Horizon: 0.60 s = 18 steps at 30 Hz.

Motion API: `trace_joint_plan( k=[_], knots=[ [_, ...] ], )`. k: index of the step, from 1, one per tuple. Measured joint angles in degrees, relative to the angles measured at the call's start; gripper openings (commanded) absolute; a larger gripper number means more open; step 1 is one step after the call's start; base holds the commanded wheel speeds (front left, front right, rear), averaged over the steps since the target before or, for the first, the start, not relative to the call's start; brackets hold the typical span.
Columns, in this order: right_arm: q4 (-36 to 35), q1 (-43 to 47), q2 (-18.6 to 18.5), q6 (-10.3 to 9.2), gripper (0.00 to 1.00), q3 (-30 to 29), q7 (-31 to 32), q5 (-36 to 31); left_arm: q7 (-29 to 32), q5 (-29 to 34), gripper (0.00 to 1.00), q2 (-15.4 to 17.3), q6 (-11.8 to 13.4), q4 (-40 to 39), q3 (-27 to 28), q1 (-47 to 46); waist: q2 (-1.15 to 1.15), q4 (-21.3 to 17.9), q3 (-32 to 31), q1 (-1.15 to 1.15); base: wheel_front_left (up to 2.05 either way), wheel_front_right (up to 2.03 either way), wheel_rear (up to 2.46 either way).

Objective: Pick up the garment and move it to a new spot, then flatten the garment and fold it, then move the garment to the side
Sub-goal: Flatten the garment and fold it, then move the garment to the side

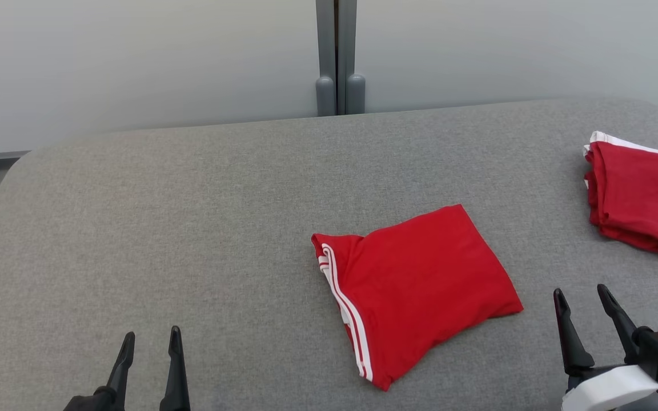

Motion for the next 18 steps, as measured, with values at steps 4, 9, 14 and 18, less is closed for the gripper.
trace_joint_plan(
  k=[4, 9, 14, 18],
  knots=[
    [1.5, 1.2, 0.2, -0.02, 1.00, -1.2, 0.0, 0.6, 0.0, 0.1, 1.00, 0.0, 0.1, 0.4, -0.1, 0.1, 0.00, -0.4, -0.2, 0.00, 0.00, 0.00, 0.00],
    [2.0, 1.4, 0.5, -0.01, 1.00, -1.3, 0.0, 0.7, 0.0, 0.0, 1.00, 0.0, 0.3, 0.5, -0.2, 0.2, 0.00, 0.0, -0.1, 0.00, 0.00, 0.00, 0.00],
    [2.1, 1.2, 0.6, -0.01, 1.00, -1.2, 0.0, 0.7, 0.0, 0.0, 1.00, 0.0, 0.3, 0.5, -0.3, 0.3, 0.00, 0.2, -0.1, 0.00, 0.00, 0.00, 0.00],
    [2.2, 0.6, 1.6, 0.00, 1.00, -2.3, 0.0, 1.7, 0.0, 0.1, 1.00, 0.0, 0.3, 0.5, -0.4, 0.4, 0.00, 0.5, 0.1, 0.00, 0.00, 0.00, 0.00]
  ],
)
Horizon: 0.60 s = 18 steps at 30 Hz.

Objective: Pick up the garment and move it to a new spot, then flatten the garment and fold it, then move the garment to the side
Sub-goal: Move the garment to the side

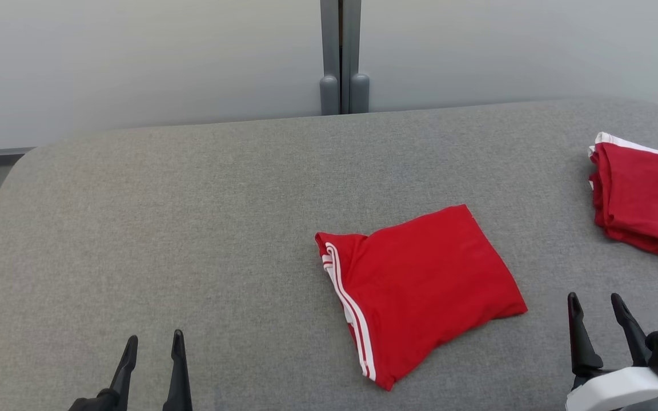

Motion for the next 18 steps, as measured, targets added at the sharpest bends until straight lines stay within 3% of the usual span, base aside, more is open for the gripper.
trace_joint_plan(
  k=[5, 9, 14, 18],
  knots=[
    [1.9, -5.4, 0.0, -0.04, 1.00, 0.1, 1.7, 4.7, 0.0, 0.2, 1.00, 0.0, -0.1, -0.2, 0.0, 0.0, 0.00, 0.2, 0.9, 0.00, 0.00, 0.00, 0.00],
    [2.4, -15.4, -1.0, -0.08, 1.00, -0.6, 13.4, 9.5, 0.0, 0.3, 1.00, 0.0, -0.5, 0.2, -0.5, -0.8, 0.00, 0.3, 2.6, 0.00, 0.00, 0.00, 0.00],
    [7.5, -25.3, -2.5, -0.04, 1.00, 3.2, 29.2, 8.6, 0.0, 0.3, 1.00, 0.0, -1.4, 1.5, -2.6, -4.0, 0.00, 0.9, 5.3, 0.00, 0.00, 0.00, 0.00],
    [13.6, -30.4, -4.2, -0.01, 1.00, 6.2, 36.4, 6.3, 0.0, 0.3, 1.00, 0.0, -1.9, 2.6, -4.3, -6.0, 0.00, 2.5, 6.9, 0.00, 0.00, 0.00, 0.00]
  ],
)
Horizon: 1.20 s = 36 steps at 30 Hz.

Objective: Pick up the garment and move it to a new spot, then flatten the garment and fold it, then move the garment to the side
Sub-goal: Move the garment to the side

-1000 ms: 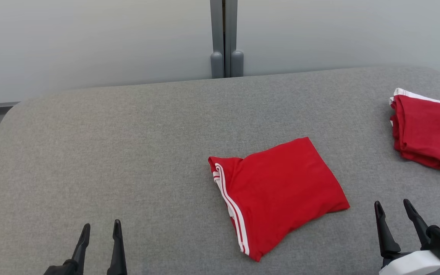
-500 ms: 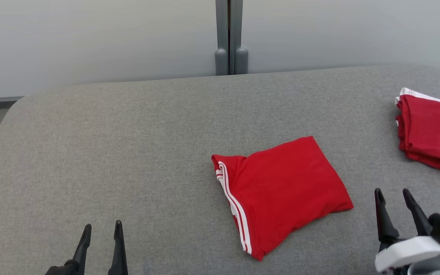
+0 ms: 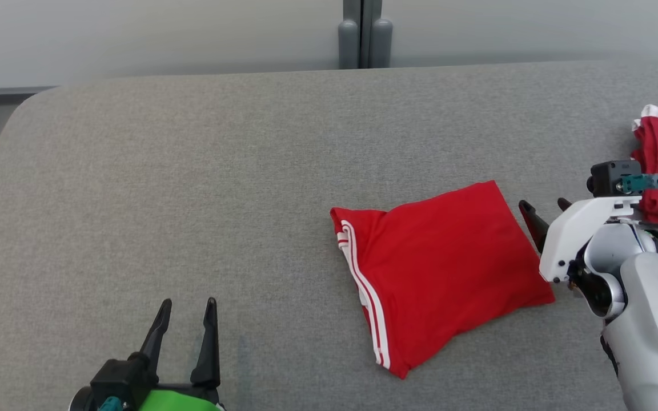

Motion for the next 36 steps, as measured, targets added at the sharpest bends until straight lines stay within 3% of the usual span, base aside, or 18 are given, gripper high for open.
trace_joint_plan(
  k=[10, 11, 12, 13, 23, 27, 36],
  knots=[
    [11.4, -5.4, -1.6, 0.00, 1.00, 3.9, 7.7, -1.3, 0.0, -1.4, 1.00, 0.0, -0.2, 0.1, -1.6, -3.3, 0.00, 4.4, 3.5, 0.00, 0.00, 0.00, 0.00],
    [11.8, -5.8, -1.7, 0.00, 0.71, 4.1, 7.7, -0.6, 0.0, -1.4, 1.00, 0.0, -0.2, 0.1, -1.5, -3.4, 0.00, 4.6, 3.8, 0.00, 0.00, 0.00, 0.00],
    [12.1, -6.3, -1.7, 0.00, 0.17, 4.3, 7.7, 0.1, 0.0, -1.5, 1.00, 0.0, -0.2, 0.0, -1.5, -3.5, 0.00, 4.8, 4.1, 0.00, 0.00, 0.00, 0.00],
    [12.3, -6.7, -1.7, 0.00, 0.00, 4.6, 7.4, 0.6, 0.0, -1.5, 1.00, 0.0, -0.2, 0.0, -1.3, -3.5, 0.00, 5.0, 4.4, 0.00, 0.00, 0.00, 0.00],
    [12.8, -17.2, -0.6, 0.01, 0.00, 1.6, -0.1, 2.2, -0.1, -1.5, 1.00, 0.0, -0.2, -1.2, -0.6, -4.0, 0.00, 1.5, 5.6, 0.00, 0.00, 0.00, 0.00],
    [12.6, -20.9, -2.3, 0.01, 0.00, -0.9, -0.8, 1.8, -0.1, -1.0, 1.00, 0.0, -0.5, -2.0, -0.3, -5.0, 0.00, -1.5, 6.3, 0.00, 0.00, 0.00, 0.00],
    [12.0, -24.3, -6.4, 0.00, 0.00, -12.1, -2.4, -2.0, -0.1, 1.2, 1.00, 0.0, -0.9, -2.2, 0.0, -7.3, 0.00, -7.8, 9.3, 0.00, 0.00, 0.00, 0.00]
  ],
)
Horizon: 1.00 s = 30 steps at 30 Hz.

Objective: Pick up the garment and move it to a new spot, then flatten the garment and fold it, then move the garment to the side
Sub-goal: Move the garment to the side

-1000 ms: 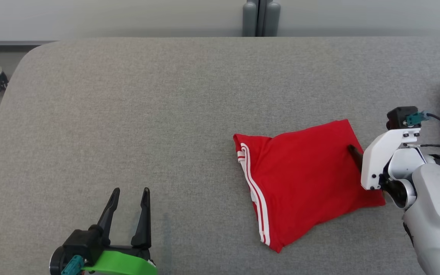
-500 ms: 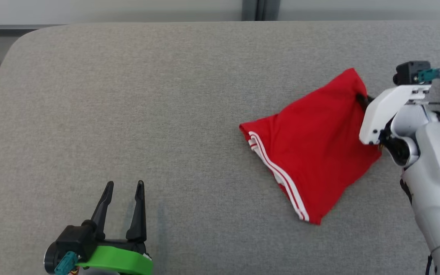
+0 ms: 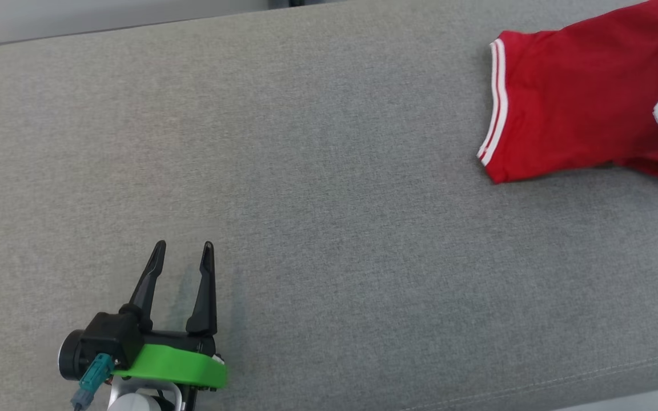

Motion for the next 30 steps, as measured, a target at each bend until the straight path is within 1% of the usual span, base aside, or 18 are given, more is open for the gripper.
trace_joint_plan(
  k=[3, 6, 10, 12, 13, 14, 17, 21, 23, 26, 30],
  knots=[
    [-1.1, -0.5, -1.2, 0.00, 0.00, -2.6, -0.3, -1.5, 0.0, 0.4, 1.00, 0.0, -0.1, 0.4, -0.2, -0.4, 0.00, -1.3, 1.3, 0.00, 0.00, 0.00, 0.00],
    [-2.1, -1.0, -1.5, 0.00, 0.00, -4.5, -0.8, -3.4, 0.0, 1.1, 1.00, 0.0, -0.1, 1.0, -0.4, -0.4, 0.00, -2.2, 2.4, 0.00, 0.00, 0.00, 0.00],
    [-2.9, -2.3, -1.5, 0.01, 0.00, -6.7, -0.6, -5.2, 0.0, 1.4, 1.00, 0.0, -0.1, 1.2, -0.7, -0.4, 0.00, -2.5, 3.7, 0.00, 0.00, 0.00, 0.00],
    [-2.7, -2.7, -1.5, 0.01, 0.00, -9.0, 0.0, -7.3, 0.0, 1.5, 1.00, 0.3, -0.1, 1.5, -0.6, -0.4, 0.00, -2.3, 3.9, 0.00, 0.00, 0.00, 0.00],
    [-2.6, -2.7, -1.5, 0.01, 0.25, -10.0, 0.1, -8.4, 0.0, 1.5, 1.00, 0.4, -0.1, 1.6, -0.5, -0.4, 0.00, -2.2, 4.0, 0.00, 0.00, 0.00, 0.00],
    [-2.5, -2.7, -1.7, 0.01, 1.00, -11.1, 0.1, -10.4, 0.0, 1.5, 1.00, 0.4, -0.1, 1.7, -0.5, -0.3, 0.00, -2.0, 4.0, 0.00, 0.00, 0.00, 0.00],
    [-1.6, -1.0, -2.4, 0.01, 1.00, -13.8, 1.1, -16.1, 0.0, 1.5, 1.00, 0.5, -0.1, 2.0, -0.5, -0.3, 0.00, -1.6, 3.9, 0.00, 0.00, 0.00, 0.00],
    [-3.1, 1.9, -2.8, 0.01, 1.00, -18.1, -2.2, -22.2, 0.0, 1.8, 1.00, 0.5, -0.1, 2.3, -0.2, 0.2, 0.00, -1.2, 3.0, 0.00, 0.00, 0.00, 0.00],
    [-4.1, 3.1, -1.7, 0.01, 1.00, -19.4, -4.4, -22.5, 0.0, 1.8, 1.00, 0.5, -0.1, 2.3, -0.1, 0.6, 0.00, -1.1, 2.4, 0.00, 0.00, 0.00, 0.00],
    [-6.7, 6.7, -0.8, 0.01, 1.00, -19.6, -8.9, -22.8, 0.0, 1.7, 1.00, 0.4, -0.1, 2.1, 0.3, 1.5, 0.00, -0.9, 1.2, 0.00, 0.00, 0.00, 0.00],
    [-11.5, 13.5, -0.1, 0.01, 1.00, -18.7, -16.8, -22.6, 0.0, 1.0, 1.00, 0.3, -0.1, 0.9, 1.6, 2.7, 0.00, -0.6, -0.9, 0.00, 0.00, 0.00, 0.00]
  ],
)
